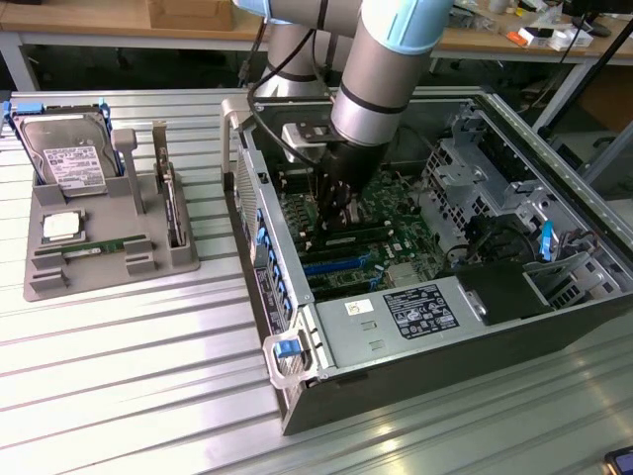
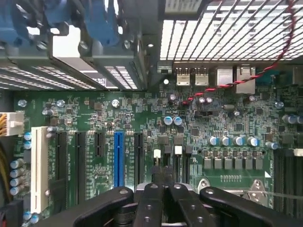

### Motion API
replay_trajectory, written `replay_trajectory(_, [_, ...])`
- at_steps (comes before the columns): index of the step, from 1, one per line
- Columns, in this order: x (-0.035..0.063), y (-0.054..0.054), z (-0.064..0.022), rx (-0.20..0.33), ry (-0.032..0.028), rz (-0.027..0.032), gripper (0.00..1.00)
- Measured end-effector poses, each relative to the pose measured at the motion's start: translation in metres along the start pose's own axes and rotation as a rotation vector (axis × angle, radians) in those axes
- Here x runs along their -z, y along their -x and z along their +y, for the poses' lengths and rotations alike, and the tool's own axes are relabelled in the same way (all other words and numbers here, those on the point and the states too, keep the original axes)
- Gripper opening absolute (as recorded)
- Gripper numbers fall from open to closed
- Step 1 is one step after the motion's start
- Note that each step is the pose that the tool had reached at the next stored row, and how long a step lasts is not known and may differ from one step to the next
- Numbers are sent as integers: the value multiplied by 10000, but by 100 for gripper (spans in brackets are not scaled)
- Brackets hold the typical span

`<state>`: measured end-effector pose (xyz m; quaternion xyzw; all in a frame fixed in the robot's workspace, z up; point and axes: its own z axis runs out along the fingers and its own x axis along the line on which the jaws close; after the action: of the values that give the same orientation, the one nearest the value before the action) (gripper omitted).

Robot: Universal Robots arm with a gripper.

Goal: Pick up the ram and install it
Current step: 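Press down the ram until it locks into place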

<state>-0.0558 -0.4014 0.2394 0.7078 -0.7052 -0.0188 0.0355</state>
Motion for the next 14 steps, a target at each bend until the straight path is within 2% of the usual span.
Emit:
replay_trajectory(1, [43,-1,3,-2,-7,2,10])
replay_trajectory(3, [66,-2,-74,-3,-7,0,10])
replay_trajectory(6, [91,-4,-403,0,6,-21,10])
replay_trajectory(8, [99,-4,-512,2,12,-37,10])
replay_trajectory(9, [107,-4,-595,3,18,-50,10])
replay_trajectory(12, [131,-6,-917,9,35,-132,10])
replay_trajectory(14, [145,-7,-1102,14,40,-190,10])
